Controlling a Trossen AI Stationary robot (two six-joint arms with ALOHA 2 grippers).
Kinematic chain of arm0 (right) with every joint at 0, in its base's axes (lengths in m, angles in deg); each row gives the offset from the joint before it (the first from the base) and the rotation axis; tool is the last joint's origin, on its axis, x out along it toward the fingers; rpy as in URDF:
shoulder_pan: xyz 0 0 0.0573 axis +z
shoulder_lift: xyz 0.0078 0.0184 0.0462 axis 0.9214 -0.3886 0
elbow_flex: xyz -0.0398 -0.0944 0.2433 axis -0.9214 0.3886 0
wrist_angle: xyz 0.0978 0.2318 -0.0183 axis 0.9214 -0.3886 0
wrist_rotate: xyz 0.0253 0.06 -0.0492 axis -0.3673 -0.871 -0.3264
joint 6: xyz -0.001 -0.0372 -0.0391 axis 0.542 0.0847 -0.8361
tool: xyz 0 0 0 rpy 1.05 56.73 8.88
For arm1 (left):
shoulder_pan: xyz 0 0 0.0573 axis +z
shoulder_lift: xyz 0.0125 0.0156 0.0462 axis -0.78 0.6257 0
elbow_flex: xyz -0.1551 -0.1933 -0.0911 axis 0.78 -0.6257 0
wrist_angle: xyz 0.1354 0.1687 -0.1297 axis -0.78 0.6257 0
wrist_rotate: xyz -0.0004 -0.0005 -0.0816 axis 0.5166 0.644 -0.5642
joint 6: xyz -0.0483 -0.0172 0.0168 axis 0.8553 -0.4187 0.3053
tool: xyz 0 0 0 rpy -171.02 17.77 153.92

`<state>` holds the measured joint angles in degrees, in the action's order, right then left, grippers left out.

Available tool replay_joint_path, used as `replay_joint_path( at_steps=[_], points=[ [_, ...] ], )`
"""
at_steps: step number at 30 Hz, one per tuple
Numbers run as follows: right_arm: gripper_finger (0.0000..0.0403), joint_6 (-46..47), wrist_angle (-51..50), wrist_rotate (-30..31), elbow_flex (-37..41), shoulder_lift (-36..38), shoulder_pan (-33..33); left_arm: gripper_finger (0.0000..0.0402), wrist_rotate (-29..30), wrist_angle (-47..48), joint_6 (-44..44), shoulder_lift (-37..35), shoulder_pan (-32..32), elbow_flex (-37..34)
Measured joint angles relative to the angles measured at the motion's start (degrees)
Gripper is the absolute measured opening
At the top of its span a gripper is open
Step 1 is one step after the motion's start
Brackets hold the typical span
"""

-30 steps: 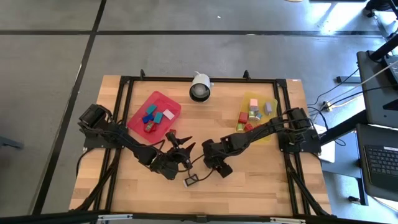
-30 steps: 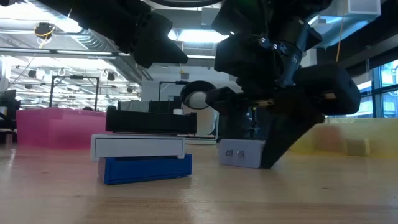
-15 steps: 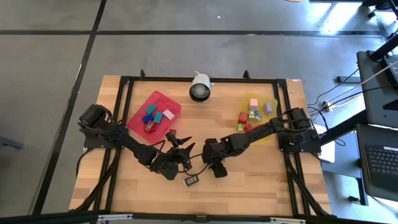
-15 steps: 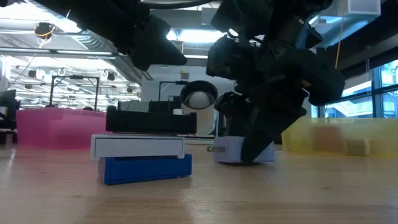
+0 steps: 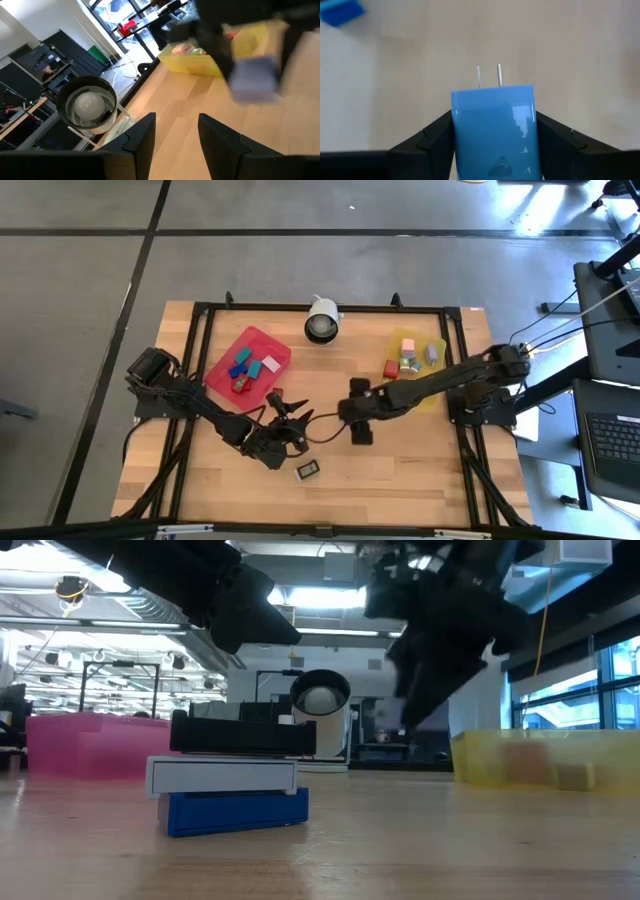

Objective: Pick & Place Office items
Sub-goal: Put the purple charger adapter into the yellow bin

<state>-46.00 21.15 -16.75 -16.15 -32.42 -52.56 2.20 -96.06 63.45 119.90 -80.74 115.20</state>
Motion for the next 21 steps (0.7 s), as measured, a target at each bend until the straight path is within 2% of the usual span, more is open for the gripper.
replay_joint_path(
  at_steps=[3,10,16,21],
  points=[
    [0.0225,0.47,-6.83,6.18,-0.07,3.89,-0.28,0.0145,0.0,0.0,0.0,0.0,-0.04,0.0],
    [0.0227,8.98,-22.66,20.38,-0.07,14.33,-0.82,0.0145,0.0,0.03,0.0,0.0,-0.04,0.0],
    [0.0226,20.03,-34.06,26.65,-0.09,21.28,-0.93,0.0145,-0.04,0.0,0.45,0.0,-0.04,0.0],
    [0.0227,31.01,-42.57,30.82,-0.09,24.08,-0.93,0.0145,-0.95,-0.02,1.56,0.0,-0.04,0.0]
  ],
)
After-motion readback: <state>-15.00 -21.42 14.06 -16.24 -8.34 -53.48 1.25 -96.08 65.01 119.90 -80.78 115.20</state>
